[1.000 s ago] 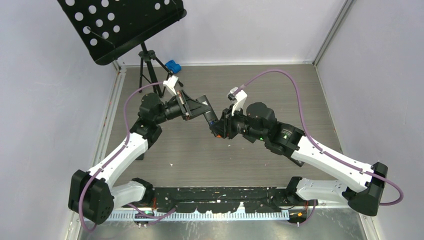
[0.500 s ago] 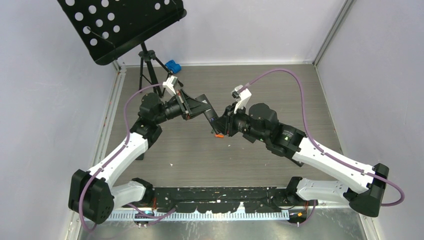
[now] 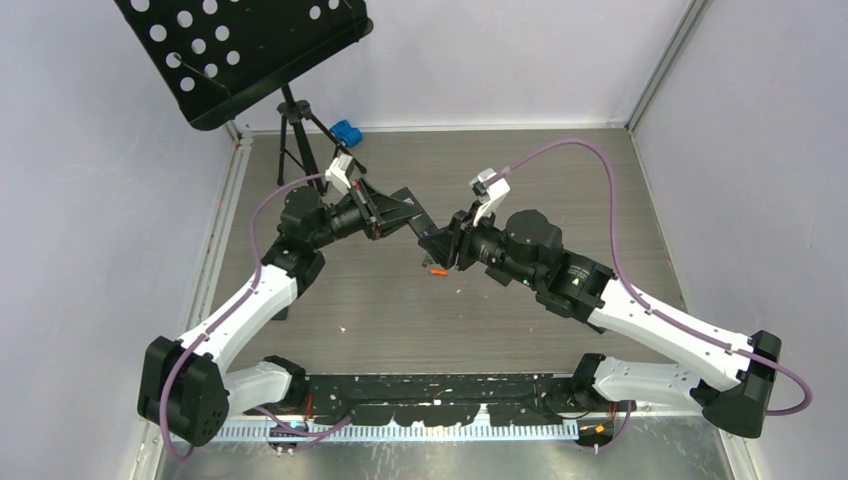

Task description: Load the batteries into the remote control

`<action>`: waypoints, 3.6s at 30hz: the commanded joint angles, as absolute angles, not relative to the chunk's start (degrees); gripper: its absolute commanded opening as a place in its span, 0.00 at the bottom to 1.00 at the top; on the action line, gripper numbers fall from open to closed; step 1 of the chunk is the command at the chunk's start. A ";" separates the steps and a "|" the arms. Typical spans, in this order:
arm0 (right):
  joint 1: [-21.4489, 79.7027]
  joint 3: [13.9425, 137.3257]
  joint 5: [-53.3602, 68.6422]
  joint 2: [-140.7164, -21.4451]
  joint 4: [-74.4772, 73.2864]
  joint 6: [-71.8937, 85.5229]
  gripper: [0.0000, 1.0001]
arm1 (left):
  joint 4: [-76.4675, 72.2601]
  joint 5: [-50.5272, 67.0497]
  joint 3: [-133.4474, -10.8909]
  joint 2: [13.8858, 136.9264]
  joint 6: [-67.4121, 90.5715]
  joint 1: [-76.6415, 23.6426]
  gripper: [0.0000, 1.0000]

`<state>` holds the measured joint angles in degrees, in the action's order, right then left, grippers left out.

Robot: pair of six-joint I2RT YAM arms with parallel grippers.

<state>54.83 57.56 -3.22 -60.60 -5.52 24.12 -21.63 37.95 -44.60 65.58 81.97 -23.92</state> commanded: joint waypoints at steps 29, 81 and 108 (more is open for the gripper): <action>54.50 54.04 -16.16 -53.68 -7.38 72.73 0.86 | -25.04 30.23 -46.66 62.09 75.21 -23.99 0.00; 52.52 50.77 -6.78 -59.45 14.22 73.44 0.69 | -27.73 33.40 -46.34 61.47 75.42 -23.91 0.00; 44.88 60.52 -13.16 -66.83 -27.05 35.37 0.49 | -26.83 54.44 -40.50 55.49 46.02 -18.90 0.00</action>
